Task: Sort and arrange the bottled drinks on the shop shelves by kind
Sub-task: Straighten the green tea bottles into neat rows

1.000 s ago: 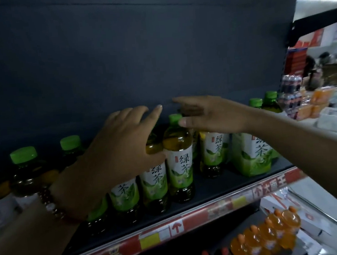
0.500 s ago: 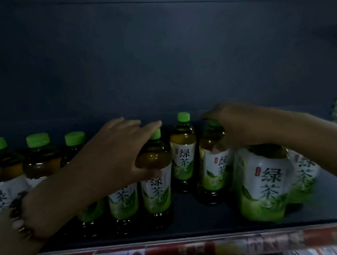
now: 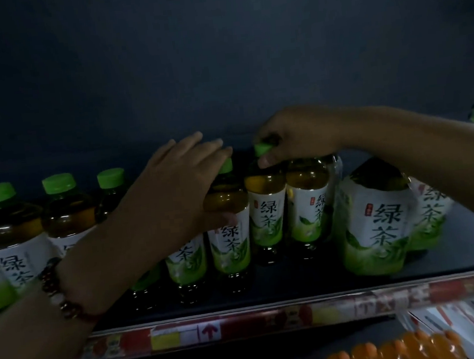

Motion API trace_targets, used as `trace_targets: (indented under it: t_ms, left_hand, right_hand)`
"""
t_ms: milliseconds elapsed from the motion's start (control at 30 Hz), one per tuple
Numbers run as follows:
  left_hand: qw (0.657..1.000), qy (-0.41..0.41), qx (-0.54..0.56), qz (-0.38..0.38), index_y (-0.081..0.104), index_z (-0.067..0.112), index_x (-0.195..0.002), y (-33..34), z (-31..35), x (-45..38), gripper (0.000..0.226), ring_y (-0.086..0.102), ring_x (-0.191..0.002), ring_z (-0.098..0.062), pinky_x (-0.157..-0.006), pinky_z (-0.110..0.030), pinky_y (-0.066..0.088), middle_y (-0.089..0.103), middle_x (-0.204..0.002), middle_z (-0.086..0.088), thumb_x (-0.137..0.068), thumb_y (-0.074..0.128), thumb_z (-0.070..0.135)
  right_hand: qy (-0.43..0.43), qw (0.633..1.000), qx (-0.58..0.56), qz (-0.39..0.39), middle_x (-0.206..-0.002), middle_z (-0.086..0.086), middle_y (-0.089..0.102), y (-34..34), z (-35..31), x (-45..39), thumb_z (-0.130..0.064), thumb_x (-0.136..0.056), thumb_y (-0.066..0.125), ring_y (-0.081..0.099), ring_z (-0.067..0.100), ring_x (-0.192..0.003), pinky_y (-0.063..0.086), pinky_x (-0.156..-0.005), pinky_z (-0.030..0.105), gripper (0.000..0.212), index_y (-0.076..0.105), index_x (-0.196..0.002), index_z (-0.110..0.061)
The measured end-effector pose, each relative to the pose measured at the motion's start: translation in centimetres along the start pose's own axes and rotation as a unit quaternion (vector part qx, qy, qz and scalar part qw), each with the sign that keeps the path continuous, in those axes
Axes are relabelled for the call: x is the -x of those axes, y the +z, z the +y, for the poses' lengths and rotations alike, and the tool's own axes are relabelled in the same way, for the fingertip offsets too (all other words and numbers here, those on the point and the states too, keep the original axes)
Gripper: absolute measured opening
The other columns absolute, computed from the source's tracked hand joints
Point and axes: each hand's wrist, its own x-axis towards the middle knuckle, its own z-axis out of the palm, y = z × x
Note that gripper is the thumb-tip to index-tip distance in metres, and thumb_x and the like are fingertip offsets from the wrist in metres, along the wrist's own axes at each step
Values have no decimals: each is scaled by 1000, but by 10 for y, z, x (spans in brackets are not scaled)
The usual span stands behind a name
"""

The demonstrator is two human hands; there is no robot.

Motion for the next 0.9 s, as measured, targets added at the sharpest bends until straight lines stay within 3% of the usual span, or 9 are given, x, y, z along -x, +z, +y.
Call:
trace_targets:
  t_ms: [133, 367, 467, 567, 600, 667, 733, 833, 900]
  left_hand:
    - [1000, 12, 0, -1, 27, 22, -153, 1, -2, -1, 105, 16, -149, -18, -116, -35, 11, 36, -156, 4, -68, 50, 80]
    - [1000, 22, 3, -1, 26, 21, -153, 1, 0, -4, 104, 12, -150, -17, -118, -36, 10, 35, -156, 3, -72, 63, 73]
    - [1000, 19, -5, -20, 23, 20, -154, -1, 0, -8, 106, 8, -151, -18, -119, -37, 9, 32, -157, 2, -72, 56, 78]
    - [999, 23, -9, -33, 25, 19, -153, -8, 4, -14, 111, 10, -150, -19, -118, -38, 13, 33, -156, 2, -68, 36, 90]
    - [999, 27, -7, -34, 22, 20, -154, -12, 8, -19, 111, 12, -150, -19, -118, -38, 14, 32, -157, 2, -69, 35, 90]
    - [998, 43, 1, -42, 8, 22, -156, -17, 18, -30, 108, 19, -147, -17, -115, -34, 18, 28, -158, 2, -75, 45, 83]
    - [996, 69, 10, -57, 2, 26, -156, -17, 30, -43, 107, 33, -137, -15, -108, -31, 25, 36, -152, 4, -77, 54, 76]
    - [993, 91, 15, -69, 15, 28, -154, -7, 37, -56, 99, 49, -120, -16, -93, -28, 32, 52, -136, 4, -77, 61, 72]
    - [994, 81, 25, -71, 20, 29, -153, -3, 36, -58, 97, 51, -119, -17, -90, -29, 34, 54, -134, 5, -77, 62, 71]
  right_hand:
    - [2, 1000, -19, 17, -93, -11, 69, 4, -10, 19, -49, -87, 61, 64, 5, -80, 54, -74, 32, 33, 65, -112, -28]
    - [22, 999, -46, -3, -100, -13, 70, -3, -15, 31, -47, -86, 64, 66, 4, -87, 55, -82, 32, 37, 65, -117, -28]
    - [31, 998, -57, -7, -104, -14, 69, -2, -14, 33, -51, -83, 66, 65, 5, -92, 54, -88, 36, 41, 64, -118, -30]
    - [46, 993, -105, -2, -120, -16, 59, -10, -8, 42, -54, -83, 63, 56, 4, -109, 47, -90, 23, 60, 49, -137, -32]
    - [55, 991, -120, 20, -124, -15, 56, -14, -5, 45, -52, -85, 61, 53, 4, -113, 43, -90, 21, 62, 43, -141, -32]
    - [76, 988, -122, 57, -133, -8, 55, -17, 7, 46, -40, -92, 59, 51, 9, -120, 43, -99, 29, 54, 42, -142, -29]
    - [102, 992, -68, 30, -130, -1, 59, -14, 13, 45, -28, -95, 55, 56, 16, -115, 45, -101, 39, 43, 49, -138, -25]
    - [107, 994, -21, 0, -119, -2, 66, -6, 15, 48, -31, -96, 54, 61, 15, -104, 47, -95, 37, 35, 57, -130, -25]
    - [100, 995, -7, 8, -117, -3, 67, -7, 15, 52, -34, -96, 54, 61, 13, -101, 48, -93, 36, 35, 59, -128, -24]
